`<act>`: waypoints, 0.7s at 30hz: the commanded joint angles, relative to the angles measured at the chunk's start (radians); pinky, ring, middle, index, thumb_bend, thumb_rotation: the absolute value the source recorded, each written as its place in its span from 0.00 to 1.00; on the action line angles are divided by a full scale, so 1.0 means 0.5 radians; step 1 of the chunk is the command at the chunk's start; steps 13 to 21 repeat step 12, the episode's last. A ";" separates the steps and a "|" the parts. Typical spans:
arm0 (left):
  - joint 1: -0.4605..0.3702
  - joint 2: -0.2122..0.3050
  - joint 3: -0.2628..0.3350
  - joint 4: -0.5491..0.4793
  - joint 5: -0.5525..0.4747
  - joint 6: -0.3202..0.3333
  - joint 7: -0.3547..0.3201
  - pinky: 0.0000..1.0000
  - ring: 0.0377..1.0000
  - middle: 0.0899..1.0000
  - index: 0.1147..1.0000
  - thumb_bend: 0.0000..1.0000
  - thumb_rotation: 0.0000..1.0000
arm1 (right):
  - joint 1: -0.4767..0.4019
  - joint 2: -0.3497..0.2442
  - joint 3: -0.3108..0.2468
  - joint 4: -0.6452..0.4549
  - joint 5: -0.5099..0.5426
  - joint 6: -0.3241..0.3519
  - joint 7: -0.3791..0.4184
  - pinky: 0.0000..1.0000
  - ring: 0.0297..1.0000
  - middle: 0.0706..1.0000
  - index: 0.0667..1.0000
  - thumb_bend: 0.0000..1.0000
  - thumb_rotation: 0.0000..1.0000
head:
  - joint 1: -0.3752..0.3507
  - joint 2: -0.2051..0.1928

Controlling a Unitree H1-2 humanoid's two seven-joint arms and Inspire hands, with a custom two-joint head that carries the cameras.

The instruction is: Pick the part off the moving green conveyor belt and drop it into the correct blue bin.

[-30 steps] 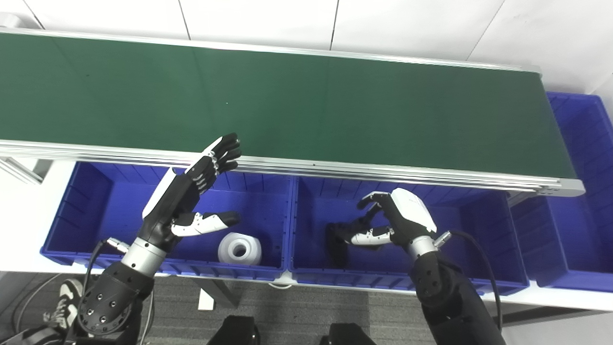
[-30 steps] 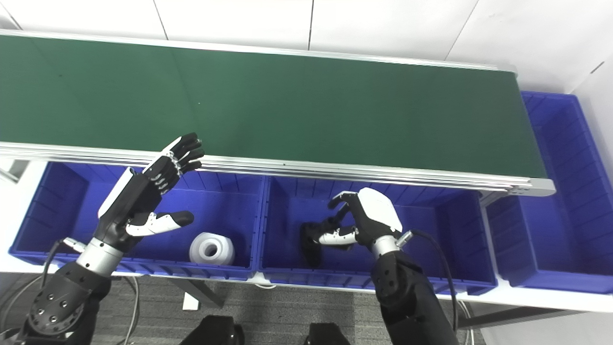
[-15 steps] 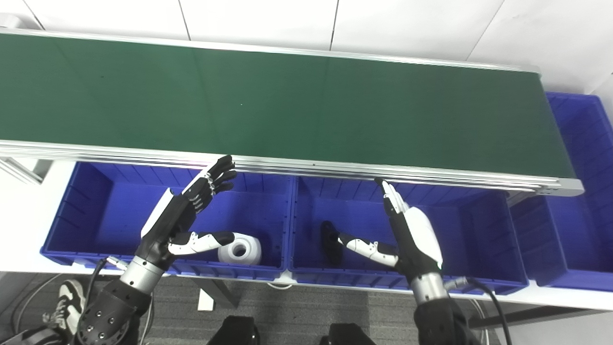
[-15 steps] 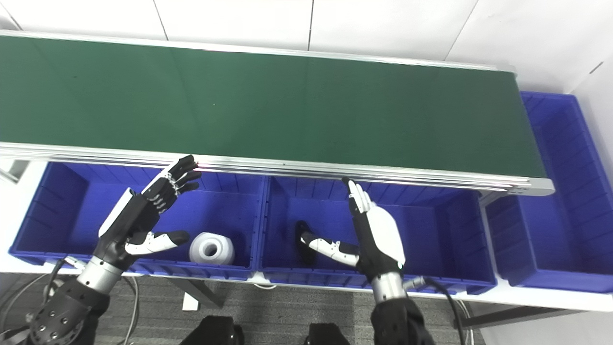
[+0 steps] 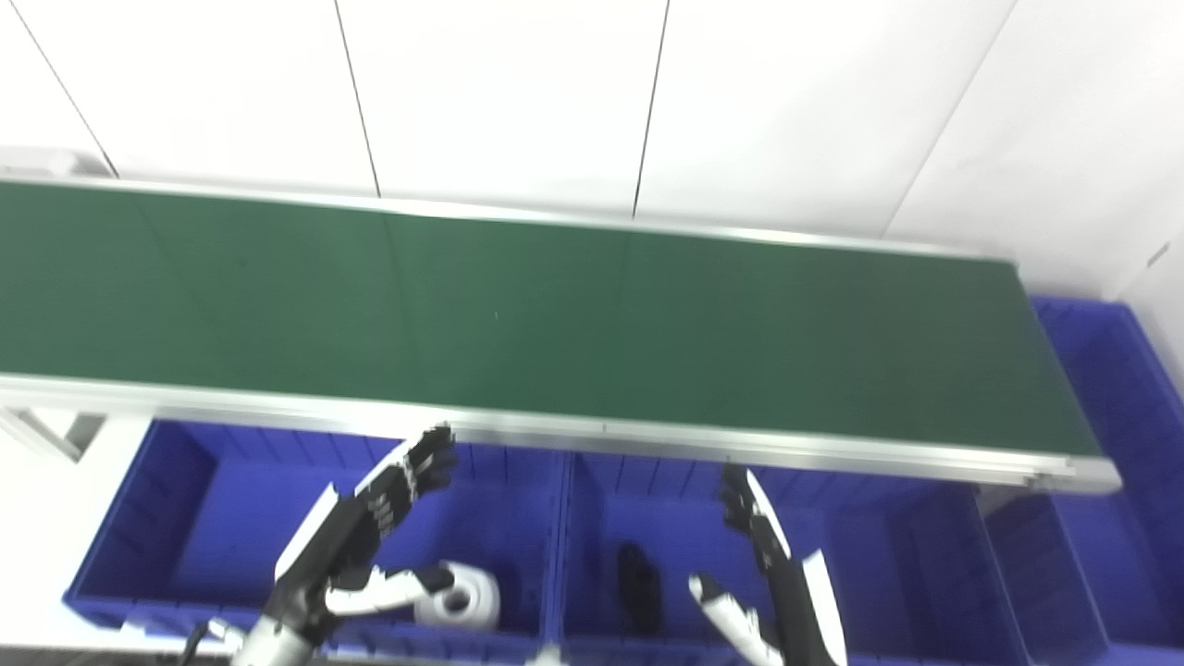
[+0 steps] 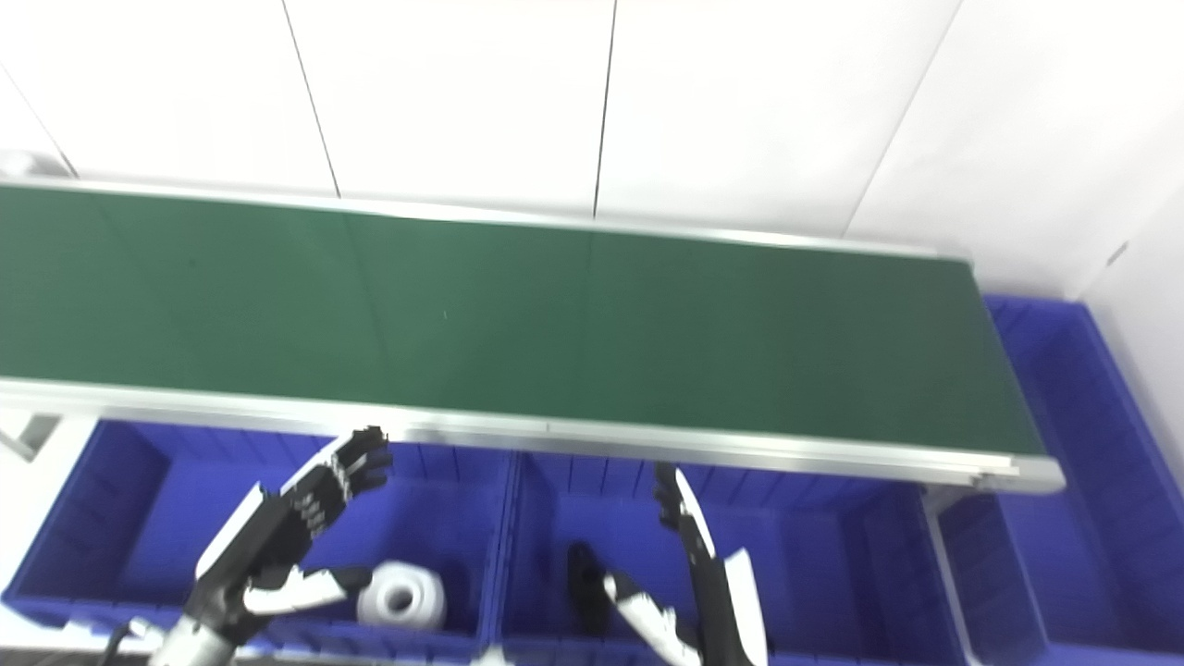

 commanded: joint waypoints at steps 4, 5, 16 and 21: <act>-0.051 -0.020 0.057 -0.002 -0.029 -0.080 -0.064 0.88 0.91 0.93 0.91 0.73 0.34 | -0.049 0.001 0.023 0.013 0.028 -0.135 -0.090 0.85 0.90 0.93 0.94 0.84 0.80 | 0.004 -0.013; -0.053 -0.027 0.070 0.013 -0.031 -0.080 -0.082 0.88 0.91 0.93 0.91 0.73 0.34 | -0.052 -0.006 0.035 0.023 0.035 -0.135 -0.111 0.85 0.90 0.93 0.94 0.84 0.80 | 0.008 -0.043; -0.075 -0.091 0.178 0.108 -0.014 -0.080 -0.186 0.87 0.90 0.93 0.90 0.73 0.32 | -0.095 -0.053 0.105 0.120 0.056 -0.135 -0.235 0.83 0.89 0.92 0.93 0.82 0.77 | 0.027 -0.119; -0.075 -0.091 0.178 0.108 -0.014 -0.080 -0.186 0.87 0.90 0.93 0.90 0.73 0.32 | -0.095 -0.053 0.105 0.120 0.056 -0.135 -0.235 0.83 0.89 0.92 0.93 0.82 0.77 | 0.027 -0.119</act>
